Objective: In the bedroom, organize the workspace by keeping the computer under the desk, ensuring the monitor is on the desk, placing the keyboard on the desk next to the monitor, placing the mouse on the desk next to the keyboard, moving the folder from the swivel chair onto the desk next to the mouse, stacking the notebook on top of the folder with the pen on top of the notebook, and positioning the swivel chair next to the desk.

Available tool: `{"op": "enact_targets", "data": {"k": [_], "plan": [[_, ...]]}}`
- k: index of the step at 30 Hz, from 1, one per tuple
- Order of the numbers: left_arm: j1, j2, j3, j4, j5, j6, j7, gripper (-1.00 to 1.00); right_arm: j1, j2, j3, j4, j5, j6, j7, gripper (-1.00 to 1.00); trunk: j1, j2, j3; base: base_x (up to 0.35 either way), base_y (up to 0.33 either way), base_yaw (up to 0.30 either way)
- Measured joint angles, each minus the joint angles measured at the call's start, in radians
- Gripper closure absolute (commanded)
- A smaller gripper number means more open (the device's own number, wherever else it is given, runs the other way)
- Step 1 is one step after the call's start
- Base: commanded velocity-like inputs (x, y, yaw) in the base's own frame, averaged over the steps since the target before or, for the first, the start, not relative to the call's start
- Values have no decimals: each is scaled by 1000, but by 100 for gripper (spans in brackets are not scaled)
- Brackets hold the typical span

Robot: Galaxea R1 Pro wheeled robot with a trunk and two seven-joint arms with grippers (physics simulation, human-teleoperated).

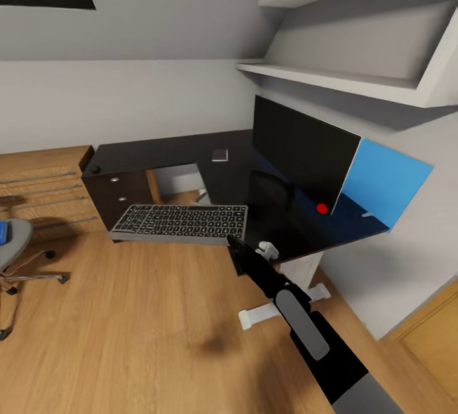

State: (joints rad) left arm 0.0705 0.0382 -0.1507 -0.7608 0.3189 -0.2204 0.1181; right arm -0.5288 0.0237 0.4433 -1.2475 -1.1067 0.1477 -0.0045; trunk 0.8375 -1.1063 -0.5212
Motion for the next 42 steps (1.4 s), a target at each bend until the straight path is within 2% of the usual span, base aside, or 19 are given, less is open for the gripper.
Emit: {"op": "enact_targets", "data": {"k": [6,7,11,14,18,22,27,31,42], "plan": [[0,0,0,0,0,0,0,-100,0,-16,-4,4,-4,0,0,100,0,0,0,-186,-293,0],[0,0,0,0,0,-1,0,-100,0,-30,-24,6,-3,1,-1,100,0,0,0,-113,-322,0],[0,0,0,0,0,-1,0,-100,0,-39,-46,16,-6,1,-1,100,0,0,0,-105,-324,0],[0,0,0,0,0,-1,0,-100,0,-40,-50,29,-7,-8,-1,100,0,0,0,-100,-325,0],[0,0,0,0,0,-1,0,-100,0,-40,-50,33,-40,-27,0,100,0,0,0,-99,-325,0],[0,0,1,0,0,-1,0,-100,0,-40,-53,56,-50,-29,0,100,0,0,0,-99,-325,0],[0,0,1,0,0,-1,0,-100,0,-38,-97,74,-50,-28,-4,100,0,0,0,-101,-325,0],[0,0,1,0,0,-1,0,-100,0,-38,-101,75,-52,-28,-4,100,0,0,0,-97,-294,0],[0,1,2,0,0,0,0,-100,0,-35,-100,108,-51,-23,-5,100,0,0,0,-13,-44,0]]}}
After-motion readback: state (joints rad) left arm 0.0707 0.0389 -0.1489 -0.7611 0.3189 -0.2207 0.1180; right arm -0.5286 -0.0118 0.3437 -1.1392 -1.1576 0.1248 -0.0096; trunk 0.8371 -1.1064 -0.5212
